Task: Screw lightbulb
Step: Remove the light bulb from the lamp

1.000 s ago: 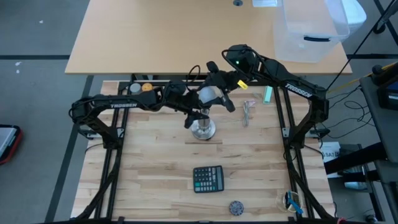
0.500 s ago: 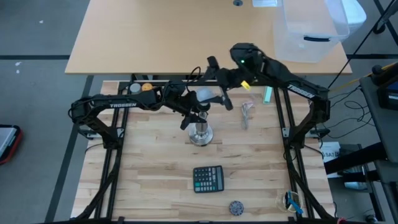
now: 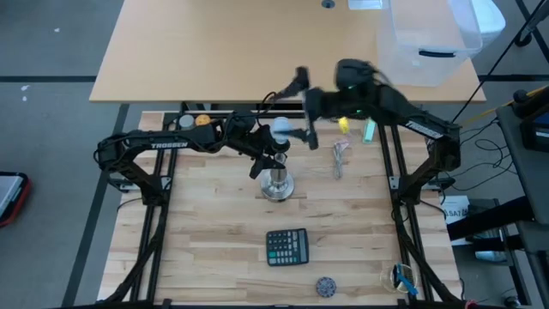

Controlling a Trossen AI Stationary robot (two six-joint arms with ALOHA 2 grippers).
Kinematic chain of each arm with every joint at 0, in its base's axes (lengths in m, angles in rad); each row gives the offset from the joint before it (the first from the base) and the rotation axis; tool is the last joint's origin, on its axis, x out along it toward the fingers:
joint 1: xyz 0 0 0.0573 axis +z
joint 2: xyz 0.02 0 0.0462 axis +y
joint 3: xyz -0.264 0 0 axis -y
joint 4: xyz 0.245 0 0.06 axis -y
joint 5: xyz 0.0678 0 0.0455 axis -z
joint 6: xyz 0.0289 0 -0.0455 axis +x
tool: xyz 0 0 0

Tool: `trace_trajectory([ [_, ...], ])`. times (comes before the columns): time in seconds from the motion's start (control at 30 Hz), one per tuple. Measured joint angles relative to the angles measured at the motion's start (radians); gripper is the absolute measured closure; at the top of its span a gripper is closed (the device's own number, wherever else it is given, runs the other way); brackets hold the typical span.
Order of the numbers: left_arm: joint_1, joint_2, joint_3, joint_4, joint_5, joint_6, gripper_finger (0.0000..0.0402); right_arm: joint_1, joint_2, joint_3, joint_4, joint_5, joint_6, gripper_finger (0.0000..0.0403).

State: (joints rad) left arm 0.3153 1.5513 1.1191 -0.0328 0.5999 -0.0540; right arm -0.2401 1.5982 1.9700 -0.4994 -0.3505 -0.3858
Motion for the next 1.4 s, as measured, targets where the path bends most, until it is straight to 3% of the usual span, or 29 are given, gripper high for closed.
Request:
trace_trajectory([
  [0.23, -0.002, 0.0, 0.0, -0.001, -0.042, -0.005, 0.0227, -0.058, -0.089, 0.024, -0.061, 0.115, 0.16, 0.0026],
  [0.57, -0.003, 0.003, -0.002, 0.066, -0.205, -0.011, 0.0227, -0.083, -0.087, 0.022, -0.311, 0.109, 0.276, 0.0026],
  [0.83, 0.0, 0.003, -0.002, 0.076, -0.313, -0.012, 0.0227, -0.035, -0.063, 0.019, -0.336, 0.086, 0.325, 0.0025],
  [1.07, -0.001, 0.002, -0.001, 0.078, -0.384, -0.035, 0.0227, -0.024, -0.037, 0.019, -0.344, 0.29, 0.351, 0.0025],
  [1.4, 0.0, 0.001, -0.001, 0.077, -0.469, -0.055, 0.0227, -0.021, 0.055, 0.019, -0.31, 0.307, 0.408, 0.0025],
])
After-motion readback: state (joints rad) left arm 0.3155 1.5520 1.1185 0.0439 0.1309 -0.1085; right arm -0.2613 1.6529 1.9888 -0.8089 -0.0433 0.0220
